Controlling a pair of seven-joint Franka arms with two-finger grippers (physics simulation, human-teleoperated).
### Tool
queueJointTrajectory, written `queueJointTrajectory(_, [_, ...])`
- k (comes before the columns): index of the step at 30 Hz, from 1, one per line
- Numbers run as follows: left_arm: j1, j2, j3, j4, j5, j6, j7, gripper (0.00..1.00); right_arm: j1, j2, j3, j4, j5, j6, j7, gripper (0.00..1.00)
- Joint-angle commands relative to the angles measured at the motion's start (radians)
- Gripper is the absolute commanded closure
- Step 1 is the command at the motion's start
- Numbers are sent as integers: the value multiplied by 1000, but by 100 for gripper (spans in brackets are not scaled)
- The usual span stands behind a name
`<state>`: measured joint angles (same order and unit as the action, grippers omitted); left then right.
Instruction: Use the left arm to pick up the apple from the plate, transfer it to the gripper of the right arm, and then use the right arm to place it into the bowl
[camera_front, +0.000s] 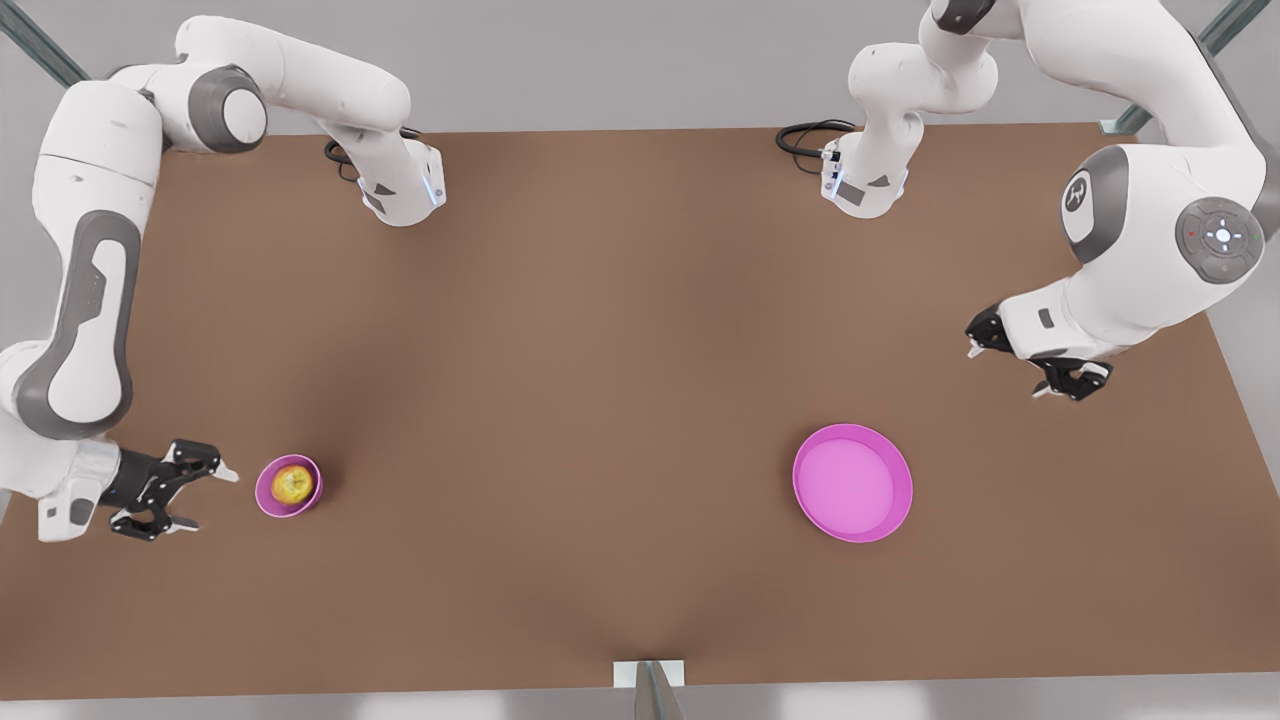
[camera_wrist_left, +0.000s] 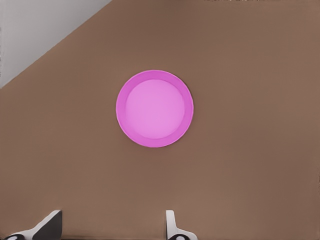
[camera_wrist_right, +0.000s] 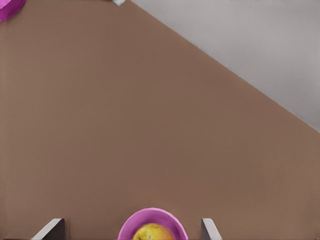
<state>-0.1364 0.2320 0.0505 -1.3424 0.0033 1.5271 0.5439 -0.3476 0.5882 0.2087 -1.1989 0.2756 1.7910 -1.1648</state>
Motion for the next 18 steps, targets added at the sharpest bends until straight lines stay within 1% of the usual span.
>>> queueJointTrajectory(1, [0, 10, 0, 2, 3, -12, -504, 0, 150, -116, 3, 45, -292, -271, 664, 0])
queueJointTrajectory(2, [0, 33, 0, 14, 3, -9, -578, 0, 254, -179, 4, 42, -374, -272, 841, 0])
queueJointTrajectory(3, [0, 47, 0, 31, 3, -4, -591, 0, 276, -220, 21, 36, -375, -353, 1043, 0])
queueJointTrajectory(4, [0, 72, 0, 51, 3, -2, -624, 0, 268, -283, 49, -2, -377, -389, 1129, 0])
queueJointTrajectory(5, [0, 78, 0, 54, 3, 1, -625, 0, 240, -388, 49, -144, -369, -333, 1142, 0])
queueJointTrajectory(6, [0, 86, 0, 57, 3, 4, -625, 0, 245, -525, 18, -333, -357, -213, 1148, 0])
queueJointTrajectory(7, [-2, 89, -1, 62, 1, 4, -624, 0, 237, -469, 14, -321, -351, -196, 1157, 0])
queueJointTrajectory(8, [-2, 89, -1, 65, 1, 4, -622, 0, 207, -456, 12, -300, -305, -199, 1169, 0])
queueJointTrajectory(13, [-5, 87, -1, 65, 3, 2, -621, 0, 199, -447, 12, -301, -290, -197, 1195, 0])
queueJointTrajectory(15, [-6, 87, -1, 66, 3, 2, -621, 0, 150, -432, 12, -301, -254, -197, 1179, 0])
queueJointTrajectory(18, [-6, 87, -1, 65, 3, 2, -621, 0, 154, -430, 28, -298, -277, -199, 1192, 0])
